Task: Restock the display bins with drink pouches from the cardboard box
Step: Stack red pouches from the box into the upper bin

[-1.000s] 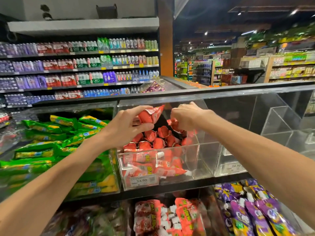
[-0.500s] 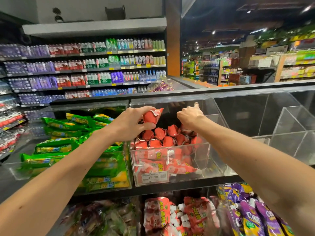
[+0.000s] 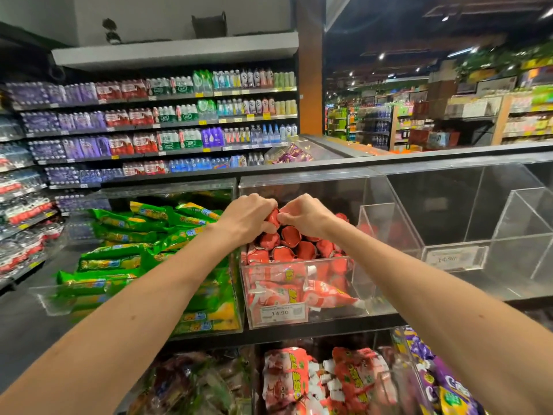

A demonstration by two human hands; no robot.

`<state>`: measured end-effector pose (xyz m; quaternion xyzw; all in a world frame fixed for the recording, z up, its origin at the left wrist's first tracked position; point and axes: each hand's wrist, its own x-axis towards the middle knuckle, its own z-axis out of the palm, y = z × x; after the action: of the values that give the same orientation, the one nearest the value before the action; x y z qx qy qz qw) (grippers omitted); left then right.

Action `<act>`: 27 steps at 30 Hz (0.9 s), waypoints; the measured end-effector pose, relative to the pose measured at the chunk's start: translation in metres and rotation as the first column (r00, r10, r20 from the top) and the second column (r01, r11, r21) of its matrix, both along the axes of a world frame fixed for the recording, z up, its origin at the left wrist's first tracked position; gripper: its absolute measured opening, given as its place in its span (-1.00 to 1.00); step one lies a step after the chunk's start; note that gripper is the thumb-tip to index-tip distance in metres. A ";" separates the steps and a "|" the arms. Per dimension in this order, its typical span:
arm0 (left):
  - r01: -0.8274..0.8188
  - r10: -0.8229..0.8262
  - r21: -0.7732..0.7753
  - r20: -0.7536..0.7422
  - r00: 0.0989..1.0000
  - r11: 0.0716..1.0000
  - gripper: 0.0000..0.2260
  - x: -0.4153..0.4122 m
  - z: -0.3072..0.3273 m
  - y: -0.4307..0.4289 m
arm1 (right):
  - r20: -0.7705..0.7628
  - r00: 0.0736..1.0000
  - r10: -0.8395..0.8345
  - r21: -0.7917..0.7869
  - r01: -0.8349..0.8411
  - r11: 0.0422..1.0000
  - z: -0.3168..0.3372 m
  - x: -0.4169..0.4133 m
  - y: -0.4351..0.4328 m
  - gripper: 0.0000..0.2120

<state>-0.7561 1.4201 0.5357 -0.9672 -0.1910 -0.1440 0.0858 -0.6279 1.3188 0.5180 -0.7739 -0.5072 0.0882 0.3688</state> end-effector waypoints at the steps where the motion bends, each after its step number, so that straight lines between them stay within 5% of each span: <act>1: -0.031 0.032 0.035 -0.019 0.999 0.999 -0.68 0.003 0.001 -0.001 | 0.041 0.999 -0.025 -0.017 0.026 1.000 -0.002 0.000 0.004 -0.83; 3: -0.079 0.085 0.114 -0.052 0.995 0.990 -0.62 0.008 0.001 -0.004 | 0.131 0.987 -0.095 -0.052 0.103 0.993 -0.008 -0.002 0.014 -0.69; 8: -0.119 0.166 0.269 -0.159 0.973 0.956 -0.59 0.017 0.000 -0.003 | 0.296 0.941 -0.167 -0.113 0.208 0.972 -0.023 -0.015 0.026 -0.76; 15: -0.060 0.113 0.240 -0.214 0.970 0.969 -0.64 0.015 -0.002 0.004 | 0.287 0.948 -0.137 -0.127 0.180 0.975 -0.014 -0.027 0.011 -0.68; 17: -0.007 0.026 0.113 -0.164 0.986 0.994 -0.70 0.006 -0.001 0.003 | 0.282 0.949 -0.142 -0.066 0.167 0.984 -0.009 -0.033 -0.004 -0.87; 21: 0.078 -0.072 -0.074 0.081 0.994 0.994 -0.64 -0.029 0.003 -0.024 | 0.231 0.962 -0.144 0.089 0.127 0.988 0.000 -0.049 -0.053 -0.62; 27: 0.190 -0.130 -0.149 0.343 0.930 0.970 -0.54 -0.075 -0.008 -0.118 | 0.244 0.966 -0.085 0.322 0.002 0.947 -0.023 -0.064 -0.166 -0.58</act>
<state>-0.8306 1.3024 0.5279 -0.9454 -0.1352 -0.2929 -0.0471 -0.6923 1.1532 0.4955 -0.7200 -0.5406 -0.1031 0.4228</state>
